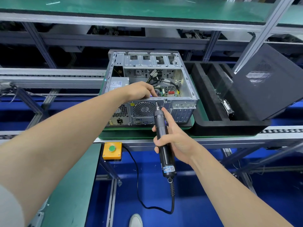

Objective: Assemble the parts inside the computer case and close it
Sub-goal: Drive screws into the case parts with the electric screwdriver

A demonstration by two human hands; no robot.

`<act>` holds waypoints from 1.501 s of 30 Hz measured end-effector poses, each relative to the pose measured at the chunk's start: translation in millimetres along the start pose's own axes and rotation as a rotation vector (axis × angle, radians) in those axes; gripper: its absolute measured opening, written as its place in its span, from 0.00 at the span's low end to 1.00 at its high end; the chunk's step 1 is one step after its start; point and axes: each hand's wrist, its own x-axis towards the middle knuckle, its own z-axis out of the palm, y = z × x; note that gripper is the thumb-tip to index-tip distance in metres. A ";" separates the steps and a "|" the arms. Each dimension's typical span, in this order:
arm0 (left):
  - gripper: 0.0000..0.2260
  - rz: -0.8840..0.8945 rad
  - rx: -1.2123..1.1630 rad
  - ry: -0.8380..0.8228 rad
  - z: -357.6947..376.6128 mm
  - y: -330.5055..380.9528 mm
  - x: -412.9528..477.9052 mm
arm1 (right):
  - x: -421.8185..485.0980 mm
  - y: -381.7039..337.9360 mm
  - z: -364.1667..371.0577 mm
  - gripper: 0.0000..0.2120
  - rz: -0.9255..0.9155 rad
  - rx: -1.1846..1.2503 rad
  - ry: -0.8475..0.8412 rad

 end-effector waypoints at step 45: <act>0.12 0.007 -0.147 0.126 -1.8 1.7 -0.9 | 0.6 -2.6 -1.6 0.60 0.005 -0.081 -0.018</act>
